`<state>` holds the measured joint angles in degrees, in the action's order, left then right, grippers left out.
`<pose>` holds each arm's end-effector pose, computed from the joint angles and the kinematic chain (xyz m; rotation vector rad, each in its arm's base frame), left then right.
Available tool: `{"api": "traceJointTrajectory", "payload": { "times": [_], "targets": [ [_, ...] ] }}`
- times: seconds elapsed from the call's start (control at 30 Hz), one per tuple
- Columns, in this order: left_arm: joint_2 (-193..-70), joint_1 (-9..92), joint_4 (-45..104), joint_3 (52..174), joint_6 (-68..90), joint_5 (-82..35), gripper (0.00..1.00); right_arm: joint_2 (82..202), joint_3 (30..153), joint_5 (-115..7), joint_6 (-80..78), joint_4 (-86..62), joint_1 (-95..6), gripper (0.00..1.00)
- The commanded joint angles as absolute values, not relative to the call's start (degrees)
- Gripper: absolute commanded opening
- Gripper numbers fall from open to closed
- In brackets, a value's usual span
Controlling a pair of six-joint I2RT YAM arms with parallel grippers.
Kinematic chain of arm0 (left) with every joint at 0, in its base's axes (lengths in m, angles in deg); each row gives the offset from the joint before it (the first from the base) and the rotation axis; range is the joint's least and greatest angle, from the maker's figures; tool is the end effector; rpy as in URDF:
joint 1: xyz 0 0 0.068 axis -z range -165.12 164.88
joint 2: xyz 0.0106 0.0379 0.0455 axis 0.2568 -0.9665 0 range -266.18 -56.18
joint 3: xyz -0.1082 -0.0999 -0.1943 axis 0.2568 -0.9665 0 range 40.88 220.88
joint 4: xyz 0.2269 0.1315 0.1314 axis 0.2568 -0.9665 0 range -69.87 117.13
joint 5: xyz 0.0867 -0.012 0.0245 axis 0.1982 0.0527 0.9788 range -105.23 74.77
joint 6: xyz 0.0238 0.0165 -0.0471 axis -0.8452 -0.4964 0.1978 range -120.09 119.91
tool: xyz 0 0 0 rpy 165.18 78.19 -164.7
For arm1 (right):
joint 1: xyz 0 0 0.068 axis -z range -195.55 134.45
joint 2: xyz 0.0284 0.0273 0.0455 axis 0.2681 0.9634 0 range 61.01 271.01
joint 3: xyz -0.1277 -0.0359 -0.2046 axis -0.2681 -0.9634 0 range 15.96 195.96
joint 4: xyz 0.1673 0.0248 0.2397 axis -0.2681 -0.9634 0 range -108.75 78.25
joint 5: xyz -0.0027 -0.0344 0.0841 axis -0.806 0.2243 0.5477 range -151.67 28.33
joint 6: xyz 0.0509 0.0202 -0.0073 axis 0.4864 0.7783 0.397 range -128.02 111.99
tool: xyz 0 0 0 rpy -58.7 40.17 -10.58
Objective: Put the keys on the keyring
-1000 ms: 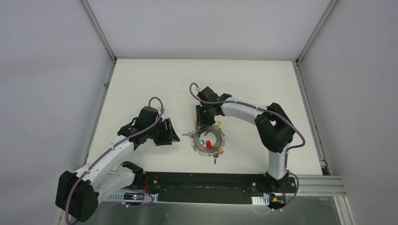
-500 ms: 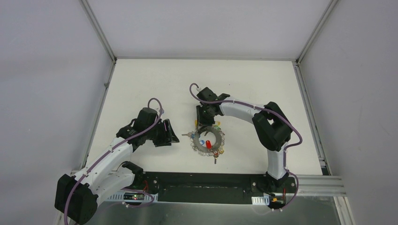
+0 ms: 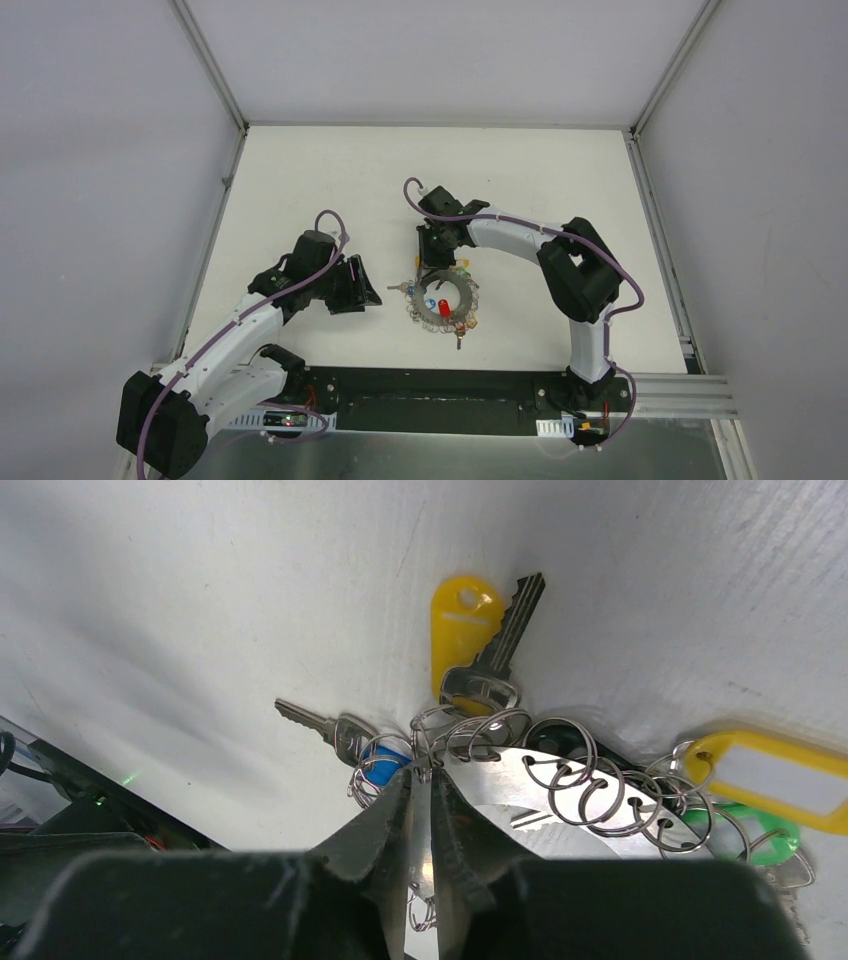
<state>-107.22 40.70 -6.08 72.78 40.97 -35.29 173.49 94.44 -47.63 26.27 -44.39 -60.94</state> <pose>0.1949 -0.1086 0.1741 -0.1924 2.6398 -0.8863 0.2870 0.3040 0.1221 -0.3554 2.8905 0.6608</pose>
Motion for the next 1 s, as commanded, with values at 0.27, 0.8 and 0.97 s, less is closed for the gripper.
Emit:
{"api": "traceJointTrajectory", "payload": {
  "times": [0.27, 0.8, 0.97],
  "targets": [
    [-106.01, 40.46, -5.53, 72.00, 41.48, -35.64, 0.51, 173.58, 94.70, -46.60, 28.15, -42.24, -61.78, 0.18],
    [-105.24, 40.45, -5.54, 71.20, 41.92, -35.54, 0.50, 174.18, 95.27, -48.92, 26.09, -44.29, -62.56, 0.03],
    [-105.15, 40.45, -5.55, 71.20, 42.01, -35.55, 0.51, 173.29, 94.72, -49.53, 25.47, -44.75, -62.75, 0.12]
  ]
}}
